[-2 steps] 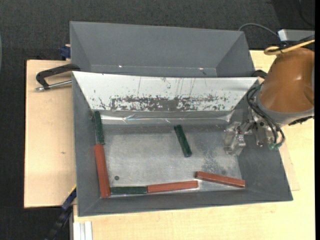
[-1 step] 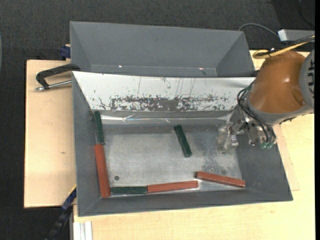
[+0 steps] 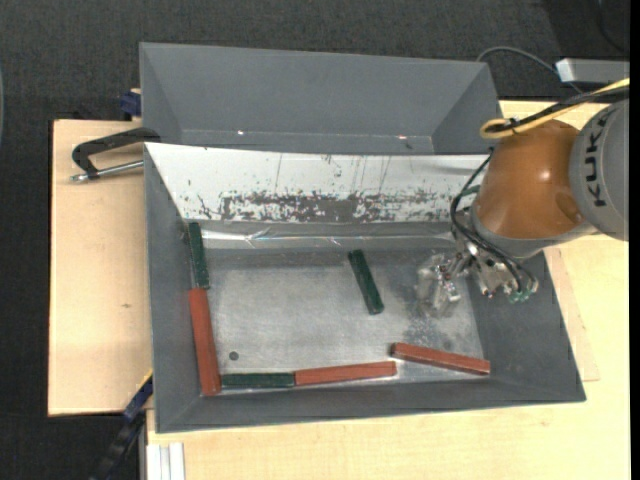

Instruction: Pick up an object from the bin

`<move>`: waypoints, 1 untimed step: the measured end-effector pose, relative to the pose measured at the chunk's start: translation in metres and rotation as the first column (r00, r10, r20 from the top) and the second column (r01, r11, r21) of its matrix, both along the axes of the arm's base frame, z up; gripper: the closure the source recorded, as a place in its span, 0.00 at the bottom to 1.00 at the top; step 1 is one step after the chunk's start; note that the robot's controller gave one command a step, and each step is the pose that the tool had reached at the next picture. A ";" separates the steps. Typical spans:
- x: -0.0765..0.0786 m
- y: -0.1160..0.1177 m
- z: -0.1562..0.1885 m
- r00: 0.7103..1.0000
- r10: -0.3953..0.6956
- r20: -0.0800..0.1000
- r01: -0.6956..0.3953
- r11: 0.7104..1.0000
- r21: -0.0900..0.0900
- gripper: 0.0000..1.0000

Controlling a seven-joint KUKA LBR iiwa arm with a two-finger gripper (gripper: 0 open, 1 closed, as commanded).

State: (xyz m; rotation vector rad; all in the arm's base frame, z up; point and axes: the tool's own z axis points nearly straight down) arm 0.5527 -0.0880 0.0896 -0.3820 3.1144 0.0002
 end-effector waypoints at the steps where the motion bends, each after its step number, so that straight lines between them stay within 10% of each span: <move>1: -0.018 -0.018 -0.014 0.995 -0.103 -0.004 0.103 0.995 0.002 1.00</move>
Offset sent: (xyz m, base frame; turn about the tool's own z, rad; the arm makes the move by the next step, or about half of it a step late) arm 0.0040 0.0430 -0.0196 -0.1551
